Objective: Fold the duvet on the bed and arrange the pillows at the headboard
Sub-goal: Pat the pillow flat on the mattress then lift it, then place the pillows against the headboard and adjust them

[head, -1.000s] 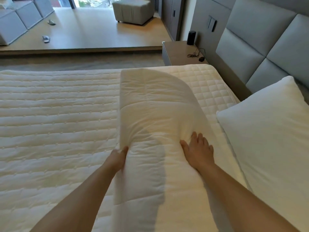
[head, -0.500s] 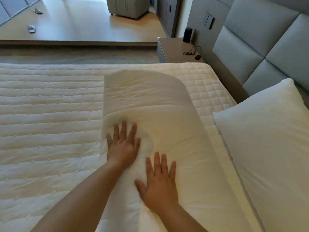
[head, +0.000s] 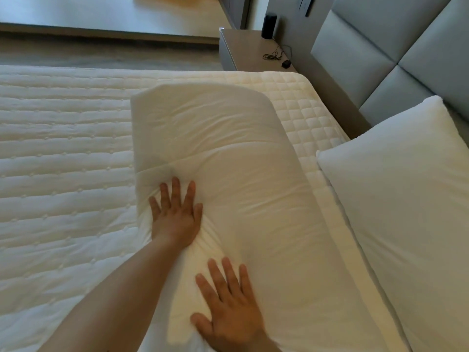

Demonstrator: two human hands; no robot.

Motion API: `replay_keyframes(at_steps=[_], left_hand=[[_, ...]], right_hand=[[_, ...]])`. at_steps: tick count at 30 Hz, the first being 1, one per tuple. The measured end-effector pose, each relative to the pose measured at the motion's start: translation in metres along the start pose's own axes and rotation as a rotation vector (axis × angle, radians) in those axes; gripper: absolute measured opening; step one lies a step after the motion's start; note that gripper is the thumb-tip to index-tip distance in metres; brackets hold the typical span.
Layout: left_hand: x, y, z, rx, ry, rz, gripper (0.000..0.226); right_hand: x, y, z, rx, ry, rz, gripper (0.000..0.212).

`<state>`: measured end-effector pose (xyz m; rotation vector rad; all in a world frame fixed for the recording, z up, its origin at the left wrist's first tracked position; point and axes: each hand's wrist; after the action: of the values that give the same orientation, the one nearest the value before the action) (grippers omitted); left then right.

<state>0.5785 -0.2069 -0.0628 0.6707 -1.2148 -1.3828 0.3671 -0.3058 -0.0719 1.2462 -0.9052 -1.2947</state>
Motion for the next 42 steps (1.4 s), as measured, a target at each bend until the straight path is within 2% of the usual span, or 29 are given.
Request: replay_keyframes(at_steps=[7, 11, 14, 16, 19, 21, 23, 25, 27, 29, 32, 33, 34, 36, 39, 42], left_hand=[[-0.006, -0.003, -0.006, -0.059, -0.003, -0.027, 0.062], [-0.005, 0.009, 0.001, -0.107, 0.001, -0.039, 0.062], [-0.007, 0.019, 0.015, -0.123, 0.003, -0.041, 0.063], [-0.009, 0.024, 0.027, -0.123, 0.011, -0.047, 0.065], [-0.009, 0.032, 0.044, -0.144, 0.074, -0.010, 0.066], [-0.004, 0.039, 0.053, -0.149, 0.112, 0.002, 0.065], [0.008, 0.050, 0.060, -0.155, 0.136, -0.023, 0.063], [0.028, 0.066, 0.065, -0.167, 0.192, -0.069, 0.060], [0.060, 0.090, 0.067, -0.146, 0.249, -0.066, 0.057], [0.104, 0.109, 0.066, -0.053, 0.234, 0.002, 0.060], [0.200, 0.115, 0.073, 0.176, -0.054, 0.148, 0.065], [0.238, 0.110, 0.076, 0.181, -0.155, 0.241, 0.061], [0.278, 0.102, 0.080, 0.118, -0.219, 0.353, 0.055], [0.352, 0.070, 0.082, -0.139, -0.211, 0.565, 0.032], [0.424, -0.005, 0.070, -0.417, 0.072, 0.913, 0.027], [0.452, -0.085, 0.058, -0.544, 0.334, 1.082, 0.037]], right_hand=[[0.000, -0.027, -0.008, 0.030, -0.016, 0.012, 0.070], [-0.003, -0.015, -0.003, -0.070, -0.029, -0.008, 0.069], [-0.003, -0.002, 0.000, -0.210, -0.057, -0.001, 0.067], [-0.004, 0.011, 0.002, -0.212, -0.018, -0.042, 0.070], [0.002, 0.043, 0.005, -0.238, 0.013, -0.315, 0.071], [0.015, 0.078, 0.014, -0.234, 0.054, -0.539, 0.064], [0.041, 0.112, 0.035, -0.081, 0.004, -0.869, 0.072], [0.084, 0.139, 0.065, 0.092, -0.156, -0.992, 0.075], [0.142, 0.156, 0.095, 0.268, -0.286, -0.826, 0.065], [0.210, 0.172, 0.119, 0.354, -0.441, -0.495, 0.065], [0.313, 0.194, 0.145, 0.218, -0.716, -0.120, 0.053], [0.342, 0.202, 0.152, 0.201, -0.778, -0.038, 0.053], [0.369, 0.211, 0.158, 0.202, -0.826, 0.035, 0.054], [0.413, 0.224, 0.169, 0.190, -0.906, 0.145, 0.056], [0.461, 0.229, 0.182, 0.105, -0.979, 0.112, 0.056], [0.491, 0.221, 0.190, 0.076, -1.026, -0.034, 0.063]])
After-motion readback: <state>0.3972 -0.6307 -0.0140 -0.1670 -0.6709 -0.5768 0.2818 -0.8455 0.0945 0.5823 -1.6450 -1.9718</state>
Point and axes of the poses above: each hand's wrist, its own z-axis away from the middle knuckle, its own y-axis out of the back of the hand, x = y × z, and after that the axes turned 5 degrees about -x, right-handed
